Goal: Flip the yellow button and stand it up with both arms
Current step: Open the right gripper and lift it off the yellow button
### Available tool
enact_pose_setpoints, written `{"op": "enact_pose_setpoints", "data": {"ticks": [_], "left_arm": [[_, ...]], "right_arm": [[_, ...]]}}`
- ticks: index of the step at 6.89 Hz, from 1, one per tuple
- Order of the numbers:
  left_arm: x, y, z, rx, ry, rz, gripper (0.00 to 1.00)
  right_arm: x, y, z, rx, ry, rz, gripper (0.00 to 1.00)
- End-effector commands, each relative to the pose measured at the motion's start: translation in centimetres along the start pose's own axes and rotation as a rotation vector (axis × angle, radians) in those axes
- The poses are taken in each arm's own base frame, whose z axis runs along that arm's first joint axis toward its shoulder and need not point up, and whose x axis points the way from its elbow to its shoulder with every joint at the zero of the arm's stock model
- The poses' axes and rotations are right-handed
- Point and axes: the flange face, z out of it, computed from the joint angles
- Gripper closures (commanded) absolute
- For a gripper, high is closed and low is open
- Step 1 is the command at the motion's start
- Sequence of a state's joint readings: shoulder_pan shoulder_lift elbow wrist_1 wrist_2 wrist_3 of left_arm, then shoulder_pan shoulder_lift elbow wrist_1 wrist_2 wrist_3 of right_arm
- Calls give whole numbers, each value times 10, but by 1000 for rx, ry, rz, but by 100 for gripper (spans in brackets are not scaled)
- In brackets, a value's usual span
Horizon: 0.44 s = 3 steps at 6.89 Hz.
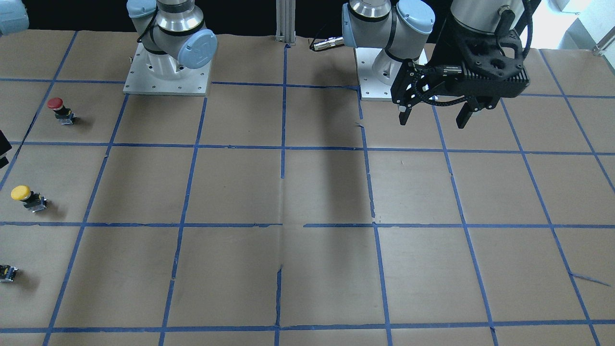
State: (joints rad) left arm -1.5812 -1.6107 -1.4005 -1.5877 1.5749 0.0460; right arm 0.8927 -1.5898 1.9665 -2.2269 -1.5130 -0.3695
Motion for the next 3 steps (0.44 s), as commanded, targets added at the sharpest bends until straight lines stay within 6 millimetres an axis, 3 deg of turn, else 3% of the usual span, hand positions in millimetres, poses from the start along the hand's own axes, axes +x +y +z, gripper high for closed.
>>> {"op": "enact_pose_setpoints", "data": {"ticks": [1,3], "left_arm": [[-1,0,-1,2,1,0,0],[0,-1,-2,5,2,-1,0]], "right_arm": [[-50,-34,-45,-140,19,-98,0],[-126,-39,-92,-347,-7,-143,0]]}}
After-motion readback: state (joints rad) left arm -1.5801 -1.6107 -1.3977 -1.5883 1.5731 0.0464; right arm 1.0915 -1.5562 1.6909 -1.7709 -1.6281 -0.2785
